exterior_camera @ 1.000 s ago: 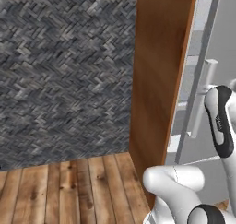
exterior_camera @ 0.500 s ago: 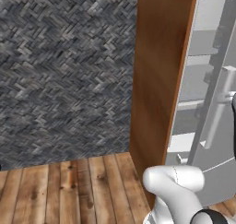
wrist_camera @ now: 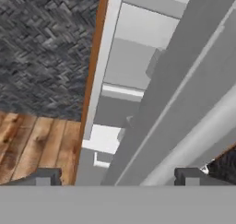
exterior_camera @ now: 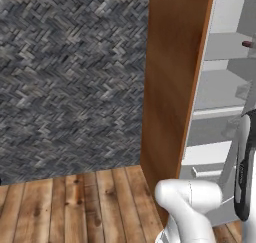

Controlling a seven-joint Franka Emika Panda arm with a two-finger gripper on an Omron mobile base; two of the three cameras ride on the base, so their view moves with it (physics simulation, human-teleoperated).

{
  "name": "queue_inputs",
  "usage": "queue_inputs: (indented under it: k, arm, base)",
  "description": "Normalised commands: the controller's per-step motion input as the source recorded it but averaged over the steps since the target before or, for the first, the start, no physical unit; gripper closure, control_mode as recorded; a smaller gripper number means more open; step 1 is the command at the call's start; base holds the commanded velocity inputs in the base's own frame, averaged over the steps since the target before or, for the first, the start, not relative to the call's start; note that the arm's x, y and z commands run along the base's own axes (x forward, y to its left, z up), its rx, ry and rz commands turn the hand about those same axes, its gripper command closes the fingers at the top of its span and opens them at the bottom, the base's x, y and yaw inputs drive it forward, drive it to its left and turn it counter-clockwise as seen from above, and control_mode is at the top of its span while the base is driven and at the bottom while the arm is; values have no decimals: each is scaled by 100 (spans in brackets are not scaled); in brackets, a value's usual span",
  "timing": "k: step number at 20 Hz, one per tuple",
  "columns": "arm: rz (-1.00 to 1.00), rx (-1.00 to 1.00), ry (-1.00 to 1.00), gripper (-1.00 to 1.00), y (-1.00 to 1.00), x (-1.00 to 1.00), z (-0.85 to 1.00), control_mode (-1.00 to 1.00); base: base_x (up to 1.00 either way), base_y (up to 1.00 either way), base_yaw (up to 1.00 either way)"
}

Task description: Move the hot dog bun to the plate on the dining table and place the condiment next to that plate. Then navigate to the fridge and take the sausage and place it on the plate as well.

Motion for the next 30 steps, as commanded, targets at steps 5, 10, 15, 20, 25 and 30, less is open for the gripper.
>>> queue_inputs:
  k: [5,10,15,20,25,30]
  arm:
    - [0,-55,1,-100,91,19,13,-100]
    - [-3,-31,22,-100,12,100,-10,-100]
    - [-13,-21,29,-100,-46,100,-15,-100]
    - [-25,-16,31,-100,-76,89,-12,-100]
    - [-27,-7,24,-100,-98,30,-1,-100]
    - [-15,0,11,-100,-100,-4,-2,-100]
  base:
    - [0,0,0]
    - [0,0,0]
    - [0,0,0]
    - [0,0,0]
    - [0,0,0]
    - [0,0,0]
